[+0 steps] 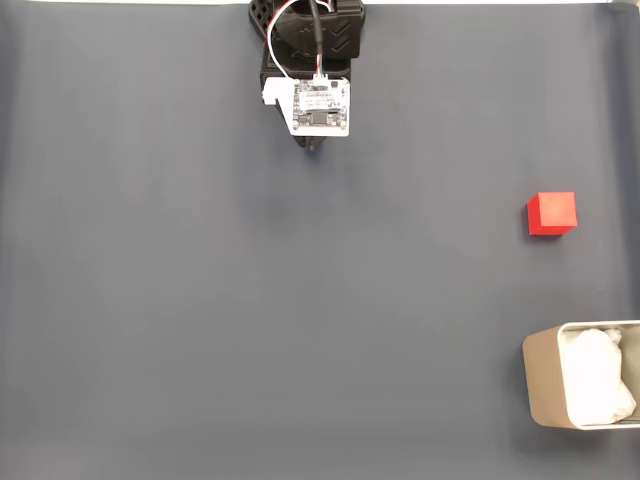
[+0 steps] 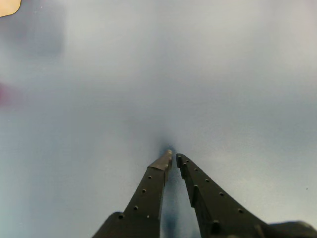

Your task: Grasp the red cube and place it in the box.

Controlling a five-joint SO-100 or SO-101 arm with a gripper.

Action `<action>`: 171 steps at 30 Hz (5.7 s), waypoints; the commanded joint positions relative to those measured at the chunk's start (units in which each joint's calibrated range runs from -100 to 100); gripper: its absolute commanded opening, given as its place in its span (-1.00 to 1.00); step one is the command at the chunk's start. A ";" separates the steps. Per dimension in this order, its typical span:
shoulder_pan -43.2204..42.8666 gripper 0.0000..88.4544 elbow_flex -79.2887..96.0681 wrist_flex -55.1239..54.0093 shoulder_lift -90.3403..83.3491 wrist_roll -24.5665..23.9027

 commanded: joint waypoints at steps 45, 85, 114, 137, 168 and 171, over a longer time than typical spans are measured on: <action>-8.09 -1.00 -82.76 -7.74 55.81 2.30; -40.26 -0.84 -78.20 -15.20 65.68 2.98; -35.29 -0.38 -58.40 -41.59 72.79 5.71; -35.36 -0.20 -61.78 -49.38 84.92 7.91; -37.14 -0.16 -74.73 -49.05 99.74 6.40; -37.42 -0.16 -75.01 -49.05 100.52 6.30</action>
